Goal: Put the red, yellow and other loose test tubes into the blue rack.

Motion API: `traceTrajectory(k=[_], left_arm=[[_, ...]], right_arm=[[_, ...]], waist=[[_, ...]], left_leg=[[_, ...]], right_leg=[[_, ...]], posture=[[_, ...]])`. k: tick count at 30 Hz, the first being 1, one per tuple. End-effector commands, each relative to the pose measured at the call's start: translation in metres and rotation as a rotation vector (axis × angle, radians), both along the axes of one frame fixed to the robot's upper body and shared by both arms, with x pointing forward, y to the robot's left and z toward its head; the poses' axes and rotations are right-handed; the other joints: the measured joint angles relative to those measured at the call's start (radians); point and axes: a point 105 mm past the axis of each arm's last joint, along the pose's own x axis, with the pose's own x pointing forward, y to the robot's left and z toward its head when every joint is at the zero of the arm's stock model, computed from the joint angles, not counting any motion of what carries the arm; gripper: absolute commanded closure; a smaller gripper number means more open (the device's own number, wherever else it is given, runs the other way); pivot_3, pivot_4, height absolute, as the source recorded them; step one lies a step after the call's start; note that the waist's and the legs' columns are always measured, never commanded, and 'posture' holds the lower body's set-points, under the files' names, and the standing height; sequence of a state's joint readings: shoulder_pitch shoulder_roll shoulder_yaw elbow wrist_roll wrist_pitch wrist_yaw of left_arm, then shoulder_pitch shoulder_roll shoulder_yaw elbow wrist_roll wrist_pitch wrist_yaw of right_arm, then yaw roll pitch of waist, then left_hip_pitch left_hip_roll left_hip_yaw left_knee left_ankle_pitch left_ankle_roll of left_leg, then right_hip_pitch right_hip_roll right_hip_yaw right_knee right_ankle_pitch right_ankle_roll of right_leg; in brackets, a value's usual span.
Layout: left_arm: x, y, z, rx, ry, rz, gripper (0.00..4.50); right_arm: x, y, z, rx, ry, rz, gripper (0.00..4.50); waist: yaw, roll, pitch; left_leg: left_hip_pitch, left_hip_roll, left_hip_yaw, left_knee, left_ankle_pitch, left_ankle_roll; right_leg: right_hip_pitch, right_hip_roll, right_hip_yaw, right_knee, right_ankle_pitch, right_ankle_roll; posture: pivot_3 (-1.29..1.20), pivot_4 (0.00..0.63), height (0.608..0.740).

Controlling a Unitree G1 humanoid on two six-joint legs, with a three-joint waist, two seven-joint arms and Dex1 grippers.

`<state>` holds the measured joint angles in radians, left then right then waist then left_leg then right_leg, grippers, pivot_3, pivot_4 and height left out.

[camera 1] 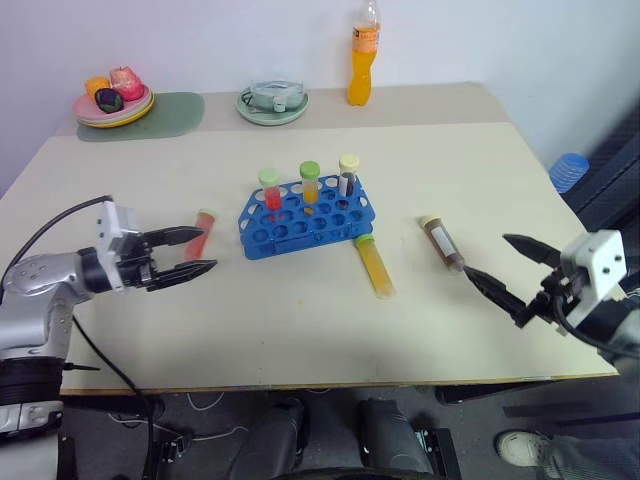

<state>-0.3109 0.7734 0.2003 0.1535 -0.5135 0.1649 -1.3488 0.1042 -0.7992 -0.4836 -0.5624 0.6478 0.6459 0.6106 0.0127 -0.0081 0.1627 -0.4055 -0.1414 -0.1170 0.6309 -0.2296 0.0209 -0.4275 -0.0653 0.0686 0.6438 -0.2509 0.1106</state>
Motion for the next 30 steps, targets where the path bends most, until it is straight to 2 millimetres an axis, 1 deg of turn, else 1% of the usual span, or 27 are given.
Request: traceTrajectory(k=[1, 8, 14, 18, 21, 23, 27, 30], left_arm=[[-0.003, -0.017, 0.009, 0.024, -0.056, -0.091, 1.11], [-0.005, -0.036, 0.004, 0.072, -0.073, -0.202, 1.11], [-0.009, -0.059, 0.001, 0.064, -0.066, -0.286, 1.11], [-0.011, -0.067, 0.001, 0.062, -0.059, -0.318, 1.11], [-0.013, -0.073, -0.001, 0.068, -0.057, -0.336, 1.11], [-0.015, -0.076, -0.002, 0.070, -0.058, -0.342, 1.11], [-0.017, -0.079, -0.003, 0.066, -0.059, -0.343, 1.11], [-0.020, -0.083, -0.003, 0.060, -0.061, -0.340, 1.11]], right_arm=[[0.016, -0.008, 0.001, -0.001, 0.132, -0.076, 0.00], [0.053, -0.026, -0.006, 0.002, 0.430, -0.206, 0.00], [0.085, -0.020, -0.010, -0.022, 0.591, -0.237, 0.00], [0.103, -0.021, -0.014, -0.030, 0.664, -0.259, 0.00], [0.119, -0.013, -0.011, -0.009, 0.701, -0.253, 0.00], [0.126, -0.007, -0.011, 0.008, 0.725, -0.241, 0.00], [0.133, 0.004, -0.015, 0.012, 0.759, -0.207, 0.00], [0.137, 0.016, -0.021, -0.006, 0.781, -0.173, 0.00]], waist=[[-0.002, 0.000, 0.000], [-0.003, 0.000, 0.000], [-0.004, 0.000, 0.000], [-0.006, 0.000, 0.000], [-0.009, 0.000, 0.001], [-0.014, 0.000, 0.001], [-0.023, 0.000, 0.001], [-0.026, 0.000, 0.001]], left_leg=[[0.000, 0.000, 0.000, 0.000, 0.000, 0.000], [-0.002, 0.000, 0.000, -0.001, 0.000, 0.001], [-0.003, 0.000, 0.001, -0.001, 0.000, 0.001], [-0.003, 0.000, 0.001, -0.001, 0.000, 0.002], [-0.003, 0.000, 0.002, -0.001, 0.000, 0.002], [-0.003, 0.000, 0.002, -0.001, 0.000, 0.002], [-0.003, 0.000, 0.001, -0.001, 0.000, 0.002], [-0.003, 0.000, 0.001, -0.001, 0.000, 0.002]], right_leg=[[0.000, 0.000, 0.000, 0.000, 0.000, 0.000], [-0.002, 0.000, 0.000, -0.001, 0.000, 0.000], [-0.003, 0.000, 0.000, -0.003, 0.001, 0.000], [-0.003, 0.000, 0.000, -0.004, 0.001, 0.000], [-0.003, 0.000, 0.000, -0.004, 0.001, 0.000], [-0.003, 0.000, 0.000, -0.003, 0.001, 0.000], [-0.004, 0.000, -0.001, -0.003, 0.001, 0.000], [-0.004, 0.000, -0.001, -0.003, 0.001, 0.000]], posture=[[0.00, 0.150, 0.740], [0.00, 0.150, 0.740], [0.00, 0.150, 0.740], [0.00, 0.150, 0.740], [0.00, 0.150, 0.740], [0.00, 0.150, 0.740], [0.00, 0.150, 0.740], [0.00, 0.150, 0.740]])
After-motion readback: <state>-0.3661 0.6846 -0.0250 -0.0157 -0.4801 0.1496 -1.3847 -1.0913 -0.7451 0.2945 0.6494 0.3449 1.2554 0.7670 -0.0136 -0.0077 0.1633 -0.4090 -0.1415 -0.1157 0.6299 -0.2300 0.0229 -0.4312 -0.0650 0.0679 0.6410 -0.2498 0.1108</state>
